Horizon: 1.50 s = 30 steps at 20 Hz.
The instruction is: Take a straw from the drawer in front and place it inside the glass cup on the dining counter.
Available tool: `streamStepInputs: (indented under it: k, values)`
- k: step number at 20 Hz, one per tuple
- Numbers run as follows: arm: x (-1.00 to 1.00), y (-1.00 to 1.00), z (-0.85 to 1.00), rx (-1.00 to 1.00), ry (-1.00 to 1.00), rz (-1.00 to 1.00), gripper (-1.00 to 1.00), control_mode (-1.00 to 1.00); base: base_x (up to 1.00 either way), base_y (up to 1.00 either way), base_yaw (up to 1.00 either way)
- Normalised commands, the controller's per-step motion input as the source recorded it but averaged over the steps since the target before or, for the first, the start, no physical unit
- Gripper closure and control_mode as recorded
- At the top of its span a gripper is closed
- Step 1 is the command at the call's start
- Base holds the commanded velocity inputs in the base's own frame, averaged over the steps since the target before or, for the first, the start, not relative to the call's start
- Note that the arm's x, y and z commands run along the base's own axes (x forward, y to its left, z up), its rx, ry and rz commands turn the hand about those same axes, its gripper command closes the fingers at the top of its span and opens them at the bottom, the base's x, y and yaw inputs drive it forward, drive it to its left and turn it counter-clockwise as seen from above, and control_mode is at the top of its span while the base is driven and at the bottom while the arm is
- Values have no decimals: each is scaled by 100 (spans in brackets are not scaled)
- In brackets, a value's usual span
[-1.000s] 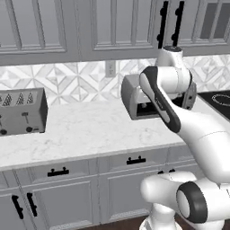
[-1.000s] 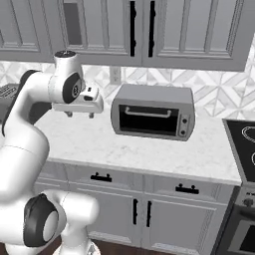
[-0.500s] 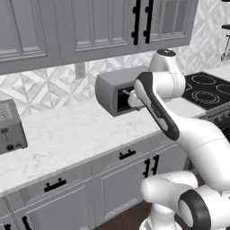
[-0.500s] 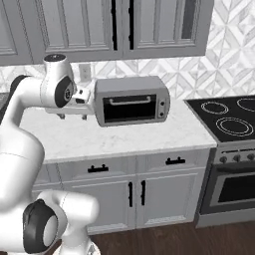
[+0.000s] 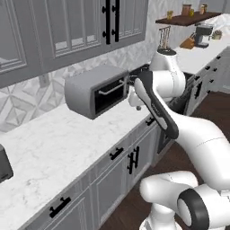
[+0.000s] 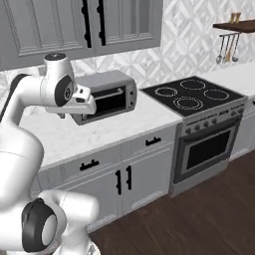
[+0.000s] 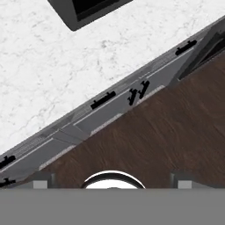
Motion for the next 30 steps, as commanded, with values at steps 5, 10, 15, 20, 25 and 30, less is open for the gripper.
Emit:
streamStepInputs:
  k: [5, 10, 15, 20, 25, 30]
  values:
    - [0, 0, 0, 0, 0, 0, -100, 100, 0, 95, -53]
    - [0, 0, 0, 0, 0, 0, -100, 100, -3, 87, -44]
    - [0, 0, 0, 0, 0, 0, -100, 100, 0, 66, -43]
    - [0, -20, -1, 27, 5, -27, -100, -100, 0, 9, -9]
    - [6, -93, -30, 48, 9, -18, -100, -100, 0, 0, 0]
    - [27, -79, -76, 47, 3, -5, -100, -100, 0, 0, 0]
